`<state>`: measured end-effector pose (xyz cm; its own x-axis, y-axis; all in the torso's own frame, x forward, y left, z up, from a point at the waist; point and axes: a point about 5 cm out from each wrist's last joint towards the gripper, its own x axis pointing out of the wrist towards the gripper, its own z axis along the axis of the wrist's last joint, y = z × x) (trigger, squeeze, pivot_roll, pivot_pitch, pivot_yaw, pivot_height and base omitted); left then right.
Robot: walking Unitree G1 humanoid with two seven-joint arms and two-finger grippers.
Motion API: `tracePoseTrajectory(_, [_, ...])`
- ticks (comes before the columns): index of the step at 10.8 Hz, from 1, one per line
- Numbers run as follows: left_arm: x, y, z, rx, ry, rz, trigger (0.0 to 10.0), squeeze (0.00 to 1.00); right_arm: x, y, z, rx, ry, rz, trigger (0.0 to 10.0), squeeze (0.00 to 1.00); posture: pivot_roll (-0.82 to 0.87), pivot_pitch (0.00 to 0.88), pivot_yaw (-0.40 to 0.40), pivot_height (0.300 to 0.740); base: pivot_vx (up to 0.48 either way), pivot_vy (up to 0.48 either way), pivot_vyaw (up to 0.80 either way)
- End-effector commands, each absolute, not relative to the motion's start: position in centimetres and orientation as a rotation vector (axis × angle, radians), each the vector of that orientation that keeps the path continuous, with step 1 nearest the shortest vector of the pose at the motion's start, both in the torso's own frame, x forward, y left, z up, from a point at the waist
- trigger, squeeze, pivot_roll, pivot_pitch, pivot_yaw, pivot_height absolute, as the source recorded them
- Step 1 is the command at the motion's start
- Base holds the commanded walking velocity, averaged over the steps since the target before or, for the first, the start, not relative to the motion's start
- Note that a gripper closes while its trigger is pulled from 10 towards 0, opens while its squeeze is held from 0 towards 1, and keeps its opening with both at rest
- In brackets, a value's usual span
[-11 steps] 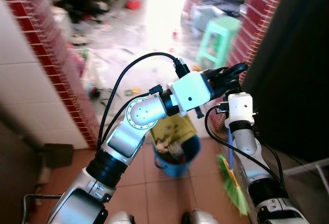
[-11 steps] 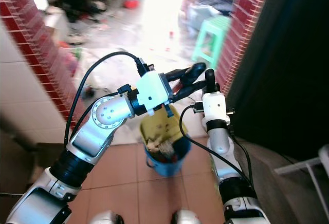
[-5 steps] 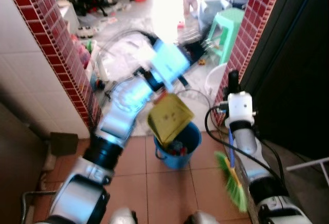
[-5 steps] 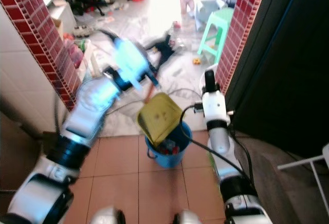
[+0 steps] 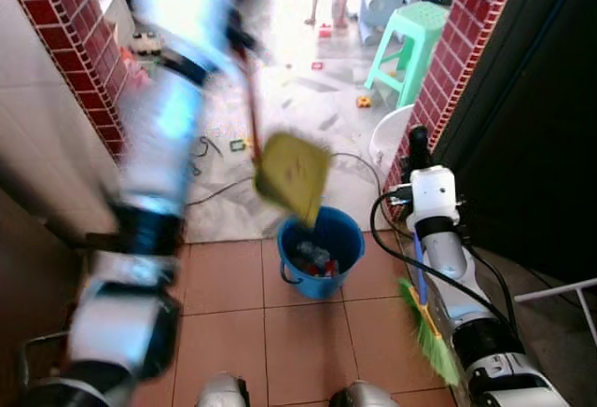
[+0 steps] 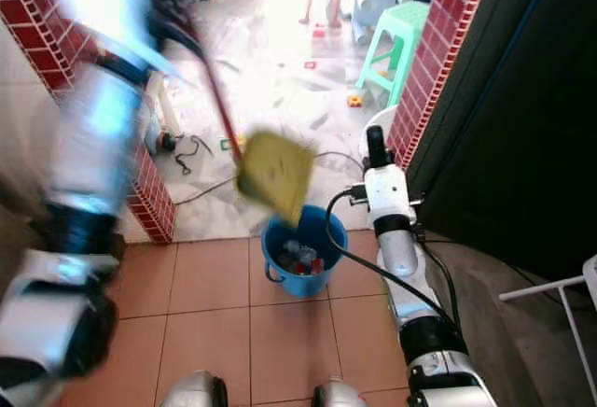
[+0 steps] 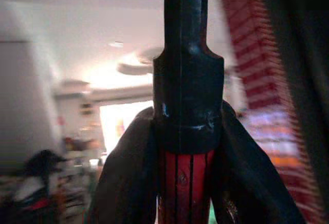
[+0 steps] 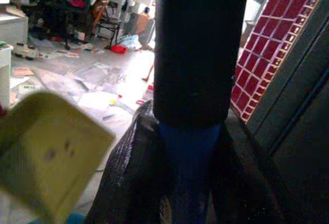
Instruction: Sweep floor
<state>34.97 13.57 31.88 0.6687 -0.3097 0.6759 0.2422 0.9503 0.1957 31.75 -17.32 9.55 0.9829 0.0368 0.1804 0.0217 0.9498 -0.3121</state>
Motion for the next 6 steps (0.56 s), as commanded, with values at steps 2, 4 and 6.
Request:
tracePoseTrajectory(2, [34.4,15.4,34.1,0.126,-0.867,-0.23,10.0,0.0,31.4,-17.1,8.9,-0.32,-0.165,0.031,10.0,0.0,-0.03,0.0,-0.012,0.74,0.0,0.0,0.0])
tracePoseTrajectory(4, [34.4,17.4,31.9,0.203,-0.789,-0.157,10.0,0.0,31.2,-16.8,8.5,-0.308,-0.152,0.056,10.0,0.0,-0.02,0.0,-0.015,0.74,0.0,0.0,0.0])
tracePoseTrajectory(6, [34.0,18.2,27.2,0.259,-0.645,-0.12,10.0,0.0,31.2,-16.3,8.2,-0.254,-0.111,0.158,10.0,0.0,-0.02,0.0,-0.016,0.74,0.0,0.0,0.0])
